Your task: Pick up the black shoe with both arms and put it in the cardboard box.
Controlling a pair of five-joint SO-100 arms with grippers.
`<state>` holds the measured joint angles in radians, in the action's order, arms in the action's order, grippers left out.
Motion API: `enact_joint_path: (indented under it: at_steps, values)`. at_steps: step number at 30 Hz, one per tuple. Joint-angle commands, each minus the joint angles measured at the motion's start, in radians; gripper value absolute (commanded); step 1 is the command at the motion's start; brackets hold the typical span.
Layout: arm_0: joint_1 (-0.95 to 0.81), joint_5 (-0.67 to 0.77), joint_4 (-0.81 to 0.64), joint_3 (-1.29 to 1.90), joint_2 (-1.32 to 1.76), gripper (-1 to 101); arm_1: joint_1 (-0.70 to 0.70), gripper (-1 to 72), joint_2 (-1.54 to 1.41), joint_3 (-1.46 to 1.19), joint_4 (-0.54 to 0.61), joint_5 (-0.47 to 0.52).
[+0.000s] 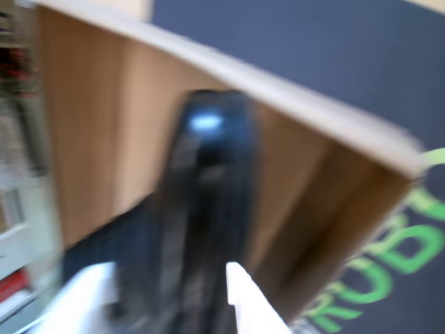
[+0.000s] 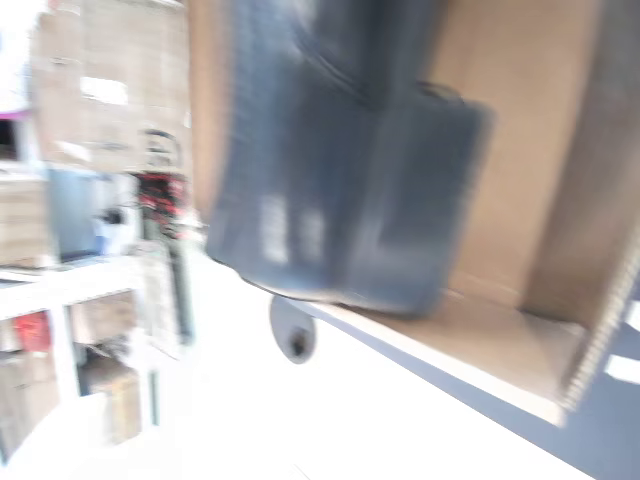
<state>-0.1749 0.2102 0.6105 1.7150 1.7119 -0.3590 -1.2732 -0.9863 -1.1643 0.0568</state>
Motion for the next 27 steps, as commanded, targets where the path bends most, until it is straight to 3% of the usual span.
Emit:
enact_joint_path:
  at_steps: [1, 4, 16, 27]
  values:
    - [-0.006, -0.018, -0.1, -0.043, 0.032, 12, 0.0, 3.0, -0.071, 0.078, -0.015, -0.009]
    - [0.0, -0.025, -0.109, -0.107, -0.032, 0, 0.0, 2.0, -0.058, 0.092, -0.011, -0.011]
    - [0.012, -0.017, -0.295, -0.195, -0.288, 0, -0.002, 0.2, 0.256, 0.385, -0.04, -0.005]
    - [-0.012, -0.005, -0.084, -0.137, -0.212, 0, -0.029, 0.1, 0.324, 0.522, -0.239, -0.023]
